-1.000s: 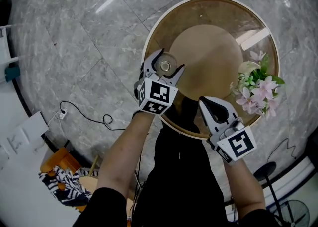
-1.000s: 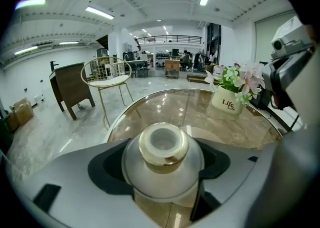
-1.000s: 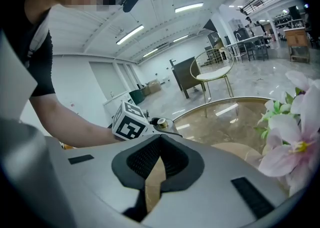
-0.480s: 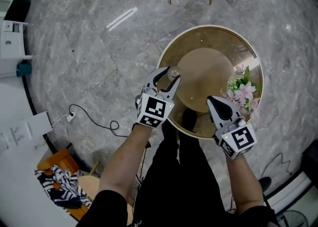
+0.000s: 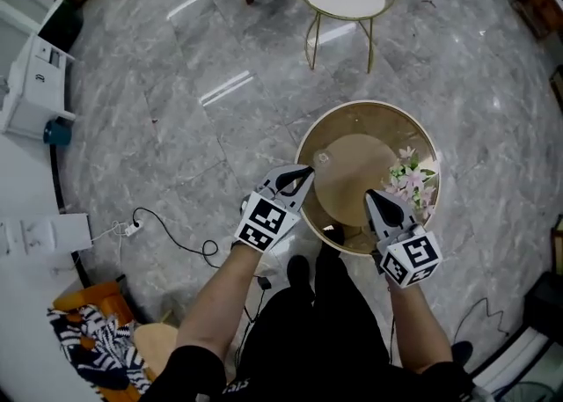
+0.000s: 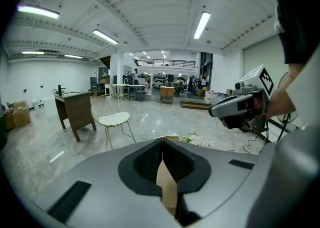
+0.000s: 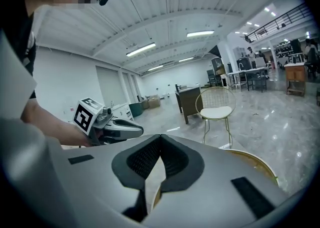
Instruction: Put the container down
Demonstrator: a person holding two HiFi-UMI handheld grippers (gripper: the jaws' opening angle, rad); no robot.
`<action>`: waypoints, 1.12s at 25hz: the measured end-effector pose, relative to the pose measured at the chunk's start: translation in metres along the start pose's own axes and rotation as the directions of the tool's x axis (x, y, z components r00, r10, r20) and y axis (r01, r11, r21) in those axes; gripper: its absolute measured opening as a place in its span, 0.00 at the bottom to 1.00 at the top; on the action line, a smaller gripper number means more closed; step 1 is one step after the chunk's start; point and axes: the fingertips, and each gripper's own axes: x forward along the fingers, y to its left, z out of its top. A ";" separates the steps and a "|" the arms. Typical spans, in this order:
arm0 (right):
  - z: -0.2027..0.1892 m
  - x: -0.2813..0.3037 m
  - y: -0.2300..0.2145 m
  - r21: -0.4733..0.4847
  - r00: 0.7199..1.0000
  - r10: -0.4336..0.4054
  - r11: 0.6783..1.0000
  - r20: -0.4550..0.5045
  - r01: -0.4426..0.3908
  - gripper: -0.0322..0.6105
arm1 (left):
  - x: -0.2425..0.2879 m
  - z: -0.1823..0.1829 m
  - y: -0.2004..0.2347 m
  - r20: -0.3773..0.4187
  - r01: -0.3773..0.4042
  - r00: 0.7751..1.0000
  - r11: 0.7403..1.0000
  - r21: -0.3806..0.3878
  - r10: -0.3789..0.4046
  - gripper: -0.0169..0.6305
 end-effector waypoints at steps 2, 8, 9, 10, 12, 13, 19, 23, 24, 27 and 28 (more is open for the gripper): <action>0.012 -0.015 0.028 -0.014 1.000 -0.001 1.000 0.014 0.001 0.07 | -0.034 0.011 -0.009 0.005 -0.012 1.000 1.000 0.009 0.012 0.06; 0.034 -0.062 0.103 -0.016 0.997 -0.010 1.000 0.076 0.012 0.07 | -0.126 0.036 -0.047 0.040 -0.015 0.999 1.000 -0.008 0.015 0.05; 0.035 -0.070 0.112 -0.009 0.996 -0.022 1.000 0.085 0.023 0.07 | -0.139 0.037 -0.054 0.050 -0.017 0.999 1.000 -0.007 0.018 0.05; 0.035 -0.077 0.121 -0.001 0.995 -0.031 1.000 0.091 0.031 0.07 | -0.151 0.038 -0.059 0.062 -0.023 0.998 1.000 -0.006 0.023 0.05; 0.036 -0.089 0.139 0.002 0.994 -0.026 1.000 0.103 0.026 0.07 | -0.175 0.043 -0.063 0.087 -0.043 0.995 0.999 -0.017 0.045 0.05; 0.037 -0.095 0.147 -0.009 0.994 -0.017 1.000 0.107 0.018 0.07 | -0.186 0.046 -0.064 0.101 -0.054 0.993 0.998 -0.030 0.056 0.05; 0.060 -0.137 0.170 -0.061 0.989 -0.002 0.998 0.145 0.011 0.07 | -0.231 0.079 -0.088 0.207 -0.051 0.977 0.998 -0.033 0.057 0.05; 0.088 -0.165 0.172 -0.069 0.979 -0.022 0.997 0.201 0.036 0.07 | -0.246 0.102 -0.114 0.263 -0.042 0.964 0.999 0.018 0.036 0.05; 0.095 -0.172 0.170 -0.080 0.977 -0.023 0.996 0.212 0.041 0.07 | -0.247 0.108 -0.119 0.281 -0.039 0.959 0.999 0.017 0.033 0.05; 0.105 -0.195 0.159 -0.129 0.973 -0.008 0.991 0.230 0.039 0.07 | -0.241 0.127 -0.126 0.304 -0.069 0.950 0.998 -0.015 0.070 0.05; 0.108 -0.204 0.154 -0.145 0.972 -0.004 0.989 0.235 0.039 0.07 | -0.238 0.134 -0.127 0.304 -0.084 0.948 0.996 -0.031 0.089 0.05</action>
